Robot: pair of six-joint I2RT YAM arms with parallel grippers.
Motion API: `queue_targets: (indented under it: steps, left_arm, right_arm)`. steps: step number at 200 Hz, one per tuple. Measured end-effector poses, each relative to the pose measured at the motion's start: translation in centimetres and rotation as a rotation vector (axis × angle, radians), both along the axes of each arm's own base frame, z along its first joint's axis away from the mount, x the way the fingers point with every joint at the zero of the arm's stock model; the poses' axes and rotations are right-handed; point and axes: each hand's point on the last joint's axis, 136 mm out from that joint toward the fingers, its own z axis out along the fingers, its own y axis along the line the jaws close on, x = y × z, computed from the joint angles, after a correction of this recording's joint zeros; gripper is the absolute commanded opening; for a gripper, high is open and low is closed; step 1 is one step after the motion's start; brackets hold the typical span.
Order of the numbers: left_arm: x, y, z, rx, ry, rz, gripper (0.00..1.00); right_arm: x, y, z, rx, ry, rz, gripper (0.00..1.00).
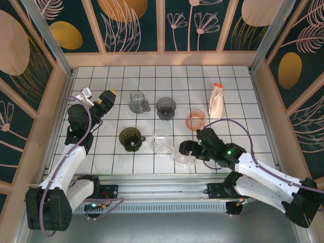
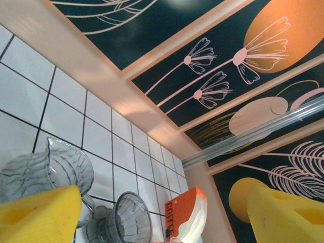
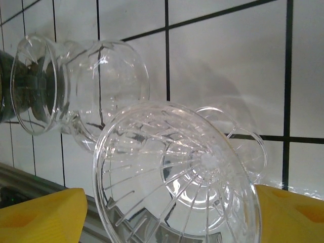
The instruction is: Place the coffee filter in the dripper
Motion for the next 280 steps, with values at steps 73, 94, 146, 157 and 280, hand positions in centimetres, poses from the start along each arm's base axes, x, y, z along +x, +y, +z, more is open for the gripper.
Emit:
queue_targets:
  steps: [73,94,146,157,280]
  left_arm:
    - [0.1,-0.7,-0.9,0.001,0.022,-0.042,0.85]
    - [0.2,-0.7,-1.1,0.002,0.028,-0.045,0.85]
    - [0.4,-0.8,-1.9,0.001,0.046,-0.052,0.85]
    - [0.5,-0.8,-2.1,0.001,0.052,-0.052,0.85]
    - [1.3,-0.9,-3.7,0.0,0.093,-0.052,0.85]
  right_arm:
    - [-2.7,0.0,-1.0,-0.118,-0.037,0.099,0.77]
    - [-3.3,0.0,-1.0,-0.144,-0.063,0.128,0.77]
    - [-4.2,0.0,-0.4,-0.168,-0.146,0.171,0.75]
    - [-4.3,0.0,-0.1,-0.162,-0.158,0.167,0.74]
    - [-7.0,-1.0,-2.9,-0.217,-0.134,0.159,0.62]
